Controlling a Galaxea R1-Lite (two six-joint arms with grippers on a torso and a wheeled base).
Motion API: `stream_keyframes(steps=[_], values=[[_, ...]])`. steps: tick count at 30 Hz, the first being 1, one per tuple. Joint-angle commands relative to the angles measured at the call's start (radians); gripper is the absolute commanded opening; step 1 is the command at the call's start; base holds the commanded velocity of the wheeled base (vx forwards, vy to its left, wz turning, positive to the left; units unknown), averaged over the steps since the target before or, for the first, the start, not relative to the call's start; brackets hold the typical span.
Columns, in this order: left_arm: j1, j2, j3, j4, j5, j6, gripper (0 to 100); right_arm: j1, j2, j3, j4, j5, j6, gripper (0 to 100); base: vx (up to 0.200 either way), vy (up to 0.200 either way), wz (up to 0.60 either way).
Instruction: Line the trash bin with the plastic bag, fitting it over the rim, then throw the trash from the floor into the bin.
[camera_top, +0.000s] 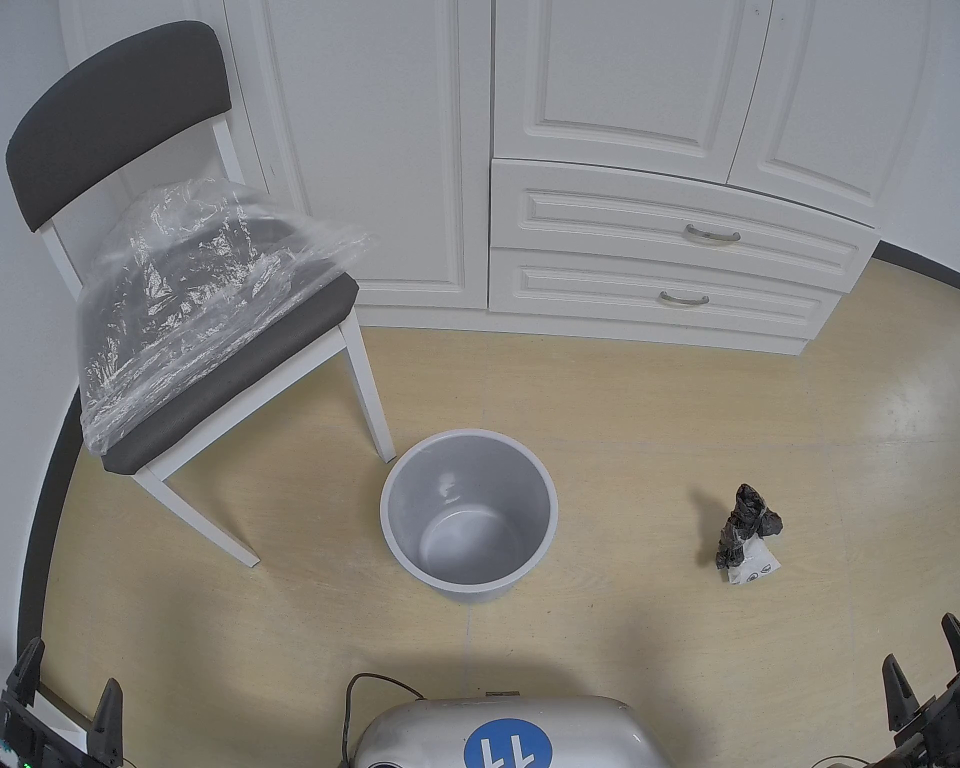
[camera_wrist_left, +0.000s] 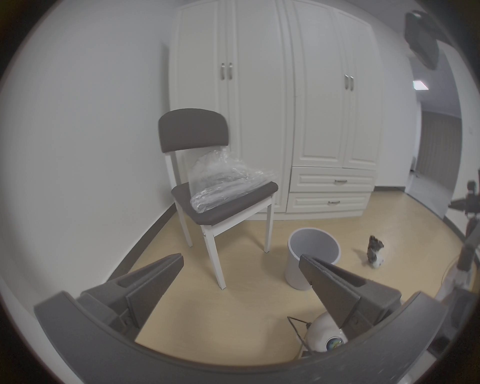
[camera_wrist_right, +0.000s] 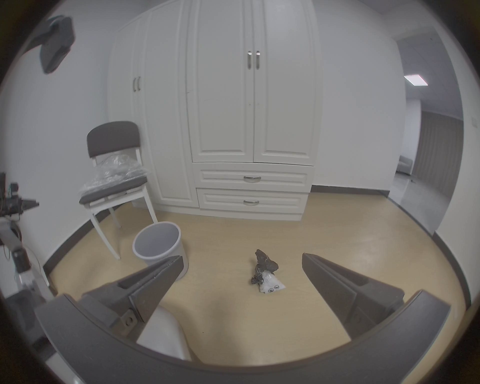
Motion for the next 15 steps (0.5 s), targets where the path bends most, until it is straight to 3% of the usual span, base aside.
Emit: stream_keyframes(steps=[1, 4, 6, 15], values=[[0.001, -0.016, 0.018, -0.003, -0.034, 0.036, 100, -0.001, -0.017, 0.016, 0.001, 0.019, -0.034, 100, 0.000, 0.000, 0.00], [0.001, -0.016, 0.018, -0.003, -0.028, 0.013, 100, 0.000, -0.017, 0.016, -0.003, 0.023, -0.015, 100, 0.000, 0.000, 0.00], [0.001, -0.016, 0.018, 0.004, 0.018, -0.047, 100, 0.002, -0.017, 0.016, -0.002, 0.003, 0.052, 100, 0.000, 0.000, 0.00], [-0.001, -0.015, 0.018, 0.004, 0.024, -0.060, 100, -0.001, -0.017, 0.016, -0.002, -0.005, 0.034, 100, 0.000, 0.000, 0.00]])
